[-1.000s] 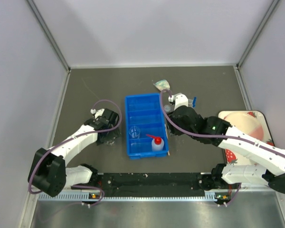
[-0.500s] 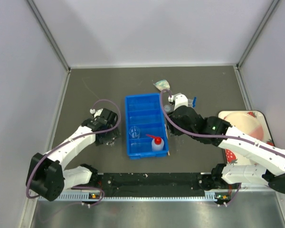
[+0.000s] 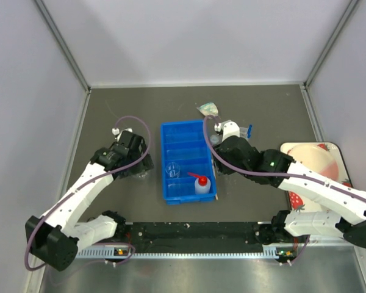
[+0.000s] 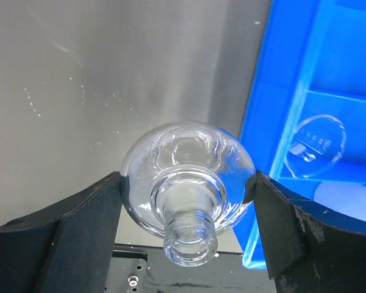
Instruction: Organize the chemistry lab equipment
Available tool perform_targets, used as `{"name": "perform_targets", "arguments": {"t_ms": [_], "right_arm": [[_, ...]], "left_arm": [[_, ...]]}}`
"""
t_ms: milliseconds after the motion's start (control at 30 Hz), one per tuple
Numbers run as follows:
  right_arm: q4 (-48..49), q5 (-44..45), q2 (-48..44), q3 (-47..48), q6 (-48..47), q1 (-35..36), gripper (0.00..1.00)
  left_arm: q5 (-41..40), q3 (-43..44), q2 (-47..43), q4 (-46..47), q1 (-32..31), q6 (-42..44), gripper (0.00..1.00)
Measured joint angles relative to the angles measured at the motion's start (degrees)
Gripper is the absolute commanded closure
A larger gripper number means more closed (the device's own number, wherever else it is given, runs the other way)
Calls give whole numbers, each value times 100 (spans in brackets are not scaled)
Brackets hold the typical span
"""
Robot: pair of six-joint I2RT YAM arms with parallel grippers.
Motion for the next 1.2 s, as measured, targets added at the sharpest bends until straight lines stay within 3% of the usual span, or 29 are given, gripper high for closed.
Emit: {"name": "perform_targets", "arguments": {"t_ms": [467, 800, 1200], "right_arm": [[2, 24, 208, 0, 42, 0, 49], [68, 90, 212, -219, 111, -192, 49], [94, 107, 168, -455, 192, -275, 49]], "left_arm": [[1008, 529, -297, -367, -358, 546, 80], [662, 997, 7, -564, -2033, 363, 79], [533, 1049, 490, -442, -2288, 76, 79]]}}
